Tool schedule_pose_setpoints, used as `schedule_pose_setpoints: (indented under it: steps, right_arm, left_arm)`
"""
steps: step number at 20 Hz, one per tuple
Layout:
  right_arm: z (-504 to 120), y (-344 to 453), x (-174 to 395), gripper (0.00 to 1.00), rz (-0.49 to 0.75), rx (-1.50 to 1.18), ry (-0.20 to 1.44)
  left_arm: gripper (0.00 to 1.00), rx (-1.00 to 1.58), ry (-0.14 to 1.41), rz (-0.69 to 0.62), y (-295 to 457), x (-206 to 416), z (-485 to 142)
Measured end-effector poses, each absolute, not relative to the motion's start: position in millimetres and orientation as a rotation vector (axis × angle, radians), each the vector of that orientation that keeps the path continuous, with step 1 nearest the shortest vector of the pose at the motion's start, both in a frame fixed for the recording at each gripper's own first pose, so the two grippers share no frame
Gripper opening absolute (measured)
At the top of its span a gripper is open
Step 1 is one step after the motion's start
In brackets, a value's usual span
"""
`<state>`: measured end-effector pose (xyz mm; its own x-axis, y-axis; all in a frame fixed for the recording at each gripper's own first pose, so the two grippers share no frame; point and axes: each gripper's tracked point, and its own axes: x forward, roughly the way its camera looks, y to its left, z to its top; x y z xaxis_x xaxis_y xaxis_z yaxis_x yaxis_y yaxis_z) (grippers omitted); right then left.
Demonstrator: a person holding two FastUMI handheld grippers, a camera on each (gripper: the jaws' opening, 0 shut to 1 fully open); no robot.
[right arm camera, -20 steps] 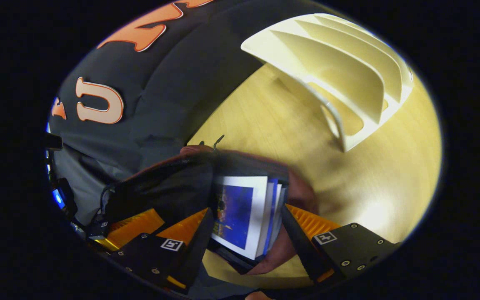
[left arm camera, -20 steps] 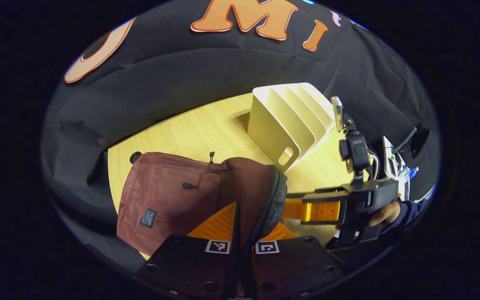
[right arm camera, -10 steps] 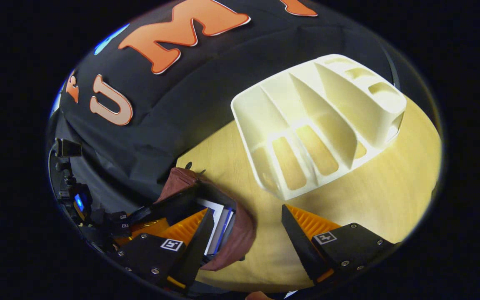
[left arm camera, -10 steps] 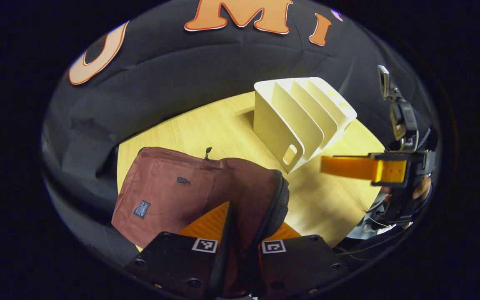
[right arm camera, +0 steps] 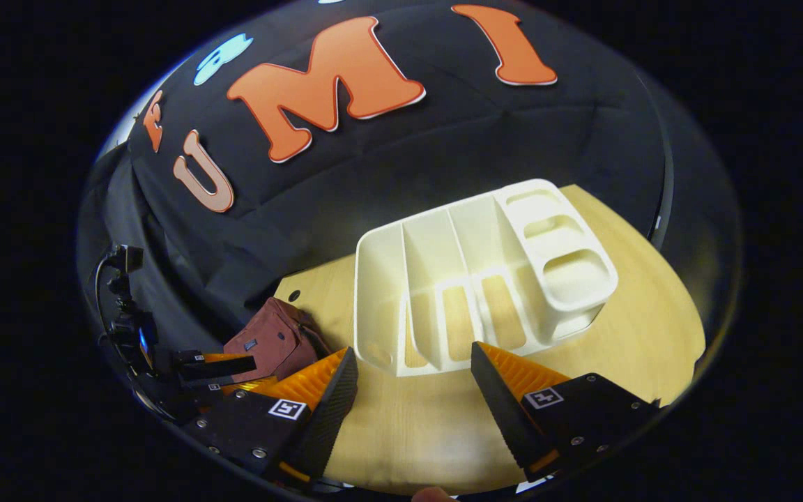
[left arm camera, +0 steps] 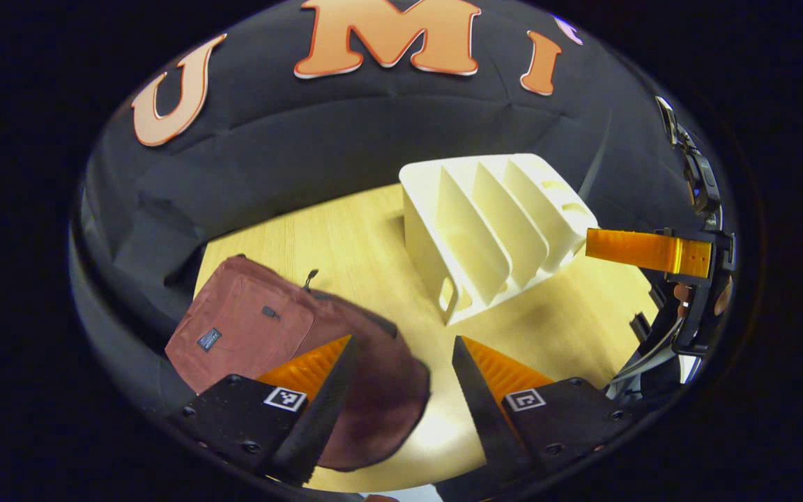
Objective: Open the schoolbag, grab two books from the bookshelf and put them into the schoolbag.
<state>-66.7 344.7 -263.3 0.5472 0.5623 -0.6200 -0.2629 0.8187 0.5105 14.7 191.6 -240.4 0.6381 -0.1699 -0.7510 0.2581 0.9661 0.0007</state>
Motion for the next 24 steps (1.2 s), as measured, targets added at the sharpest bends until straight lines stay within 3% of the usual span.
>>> schedule_pose_setpoints:
  steps: [2,8,15,18,24]
  right_arm:
    - [-246.2,325.4,-53.2,0.98,0.506,0.345,0.797]
    - [-179.1,257.1,-31.0,0.97,0.526,0.264,0.586]
    - [-117.3,232.0,-18.4,1.00,0.495,0.187,0.353]
    - [-106.2,238.5,-25.7,0.97,0.492,0.179,0.321]
    - [-118.7,251.8,-43.1,0.97,0.488,0.214,0.327]
  left_arm:
    - [0.96,0.095,0.769,-0.229,161.9,15.7,-218.7]
    - [0.96,0.035,0.532,-0.129,103.5,20.4,-141.3]
    - [0.96,0.014,0.212,-0.006,93.3,10.8,-58.6]
    - [0.99,0.052,0.087,-0.004,94.9,13.8,-33.3]
    - [0.94,0.004,-0.056,0.004,99.3,7.0,-5.2]
